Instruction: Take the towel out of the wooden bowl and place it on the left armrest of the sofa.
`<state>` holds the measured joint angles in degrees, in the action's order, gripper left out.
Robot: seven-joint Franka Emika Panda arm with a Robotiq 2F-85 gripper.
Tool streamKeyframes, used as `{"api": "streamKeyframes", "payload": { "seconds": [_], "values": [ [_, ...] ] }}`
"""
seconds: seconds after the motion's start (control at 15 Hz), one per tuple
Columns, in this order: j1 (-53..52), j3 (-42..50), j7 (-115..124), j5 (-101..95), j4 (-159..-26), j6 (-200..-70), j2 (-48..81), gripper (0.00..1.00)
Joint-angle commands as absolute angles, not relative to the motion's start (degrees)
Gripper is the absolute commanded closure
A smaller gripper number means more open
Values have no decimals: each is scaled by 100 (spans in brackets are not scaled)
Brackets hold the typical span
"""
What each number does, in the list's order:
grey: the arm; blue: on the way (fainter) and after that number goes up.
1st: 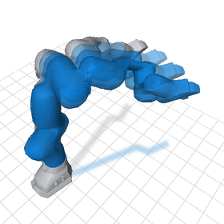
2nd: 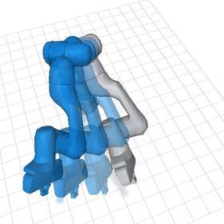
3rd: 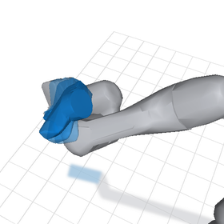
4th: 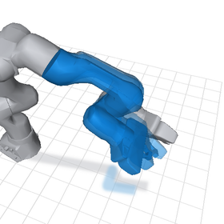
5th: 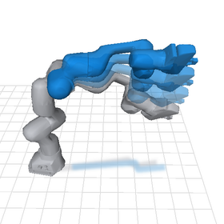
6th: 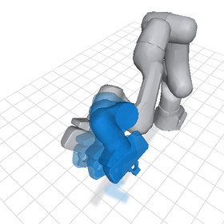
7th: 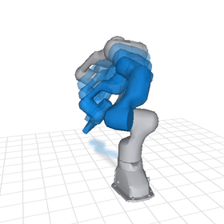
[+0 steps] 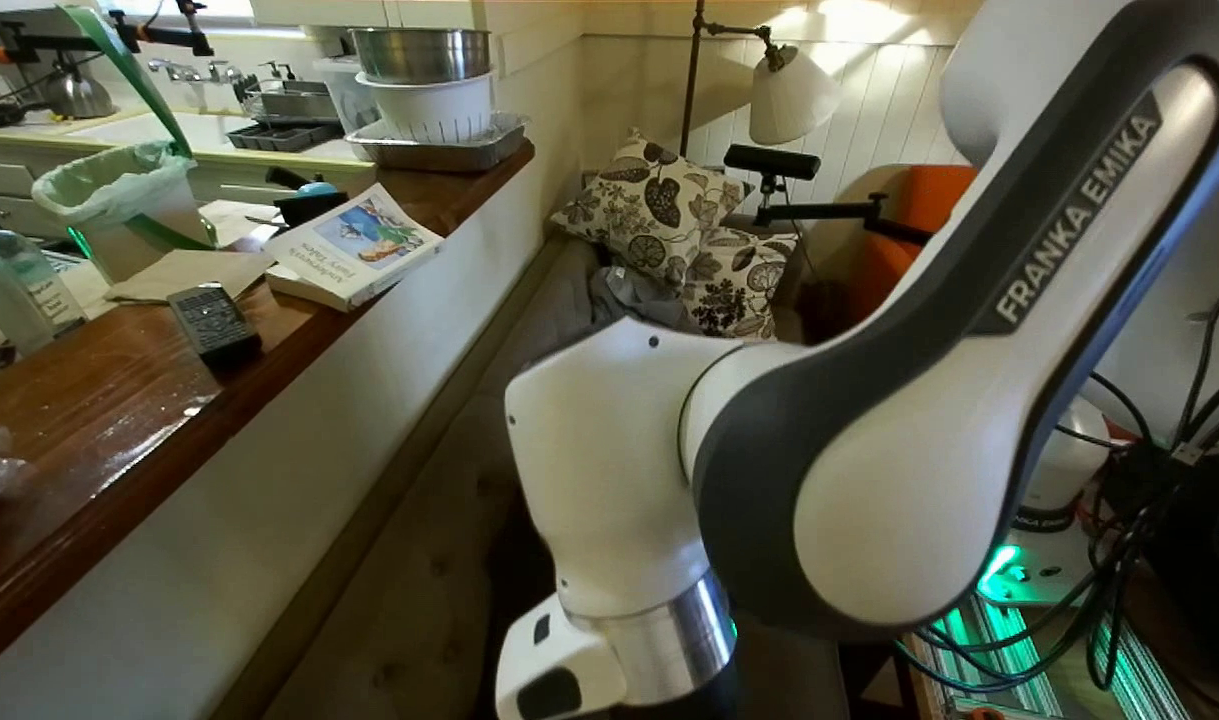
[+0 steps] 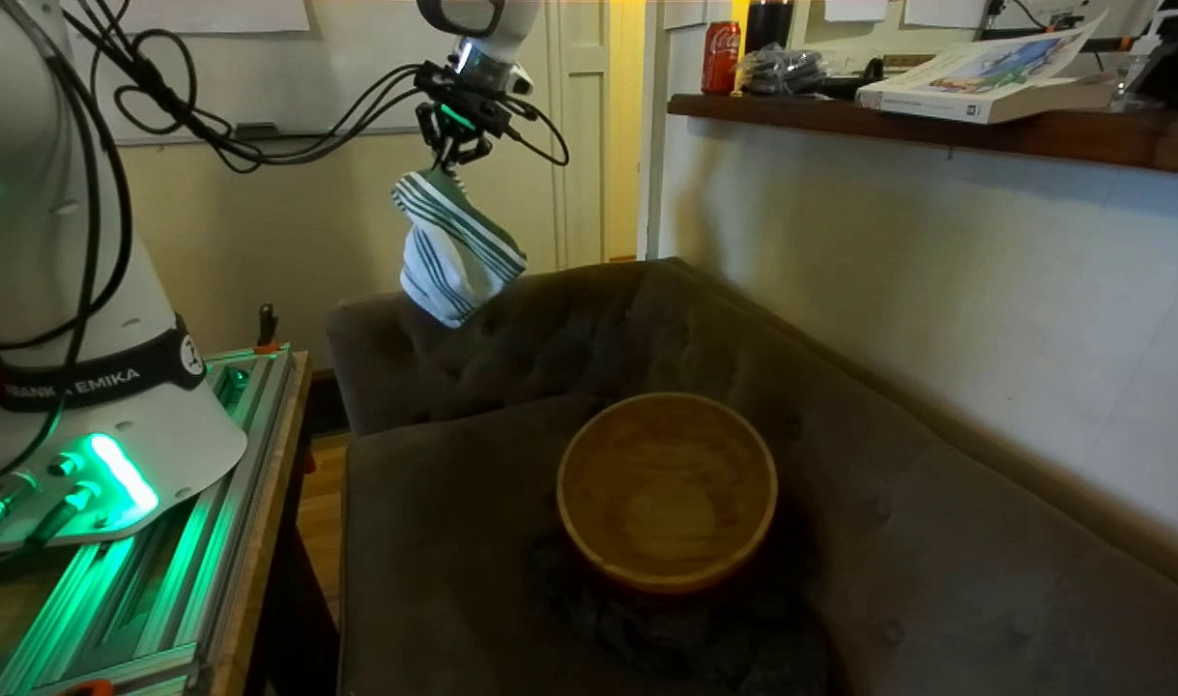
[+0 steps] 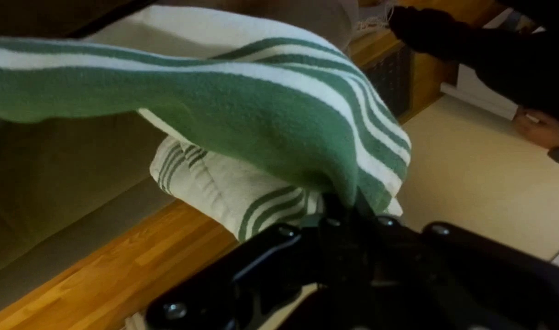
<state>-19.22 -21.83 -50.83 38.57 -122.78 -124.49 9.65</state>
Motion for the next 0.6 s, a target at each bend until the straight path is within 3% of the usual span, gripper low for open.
{"api": "streamKeyframes", "payload": {
  "seconds": [0.0, 0.53],
  "values": [
    [-2056, -2237, -4744, 3349, -11422, -12413, 1992, 98],
    [-2426, -2377, -4196, 2555, -9014, -12909, 4044, 98]
  ]
}}
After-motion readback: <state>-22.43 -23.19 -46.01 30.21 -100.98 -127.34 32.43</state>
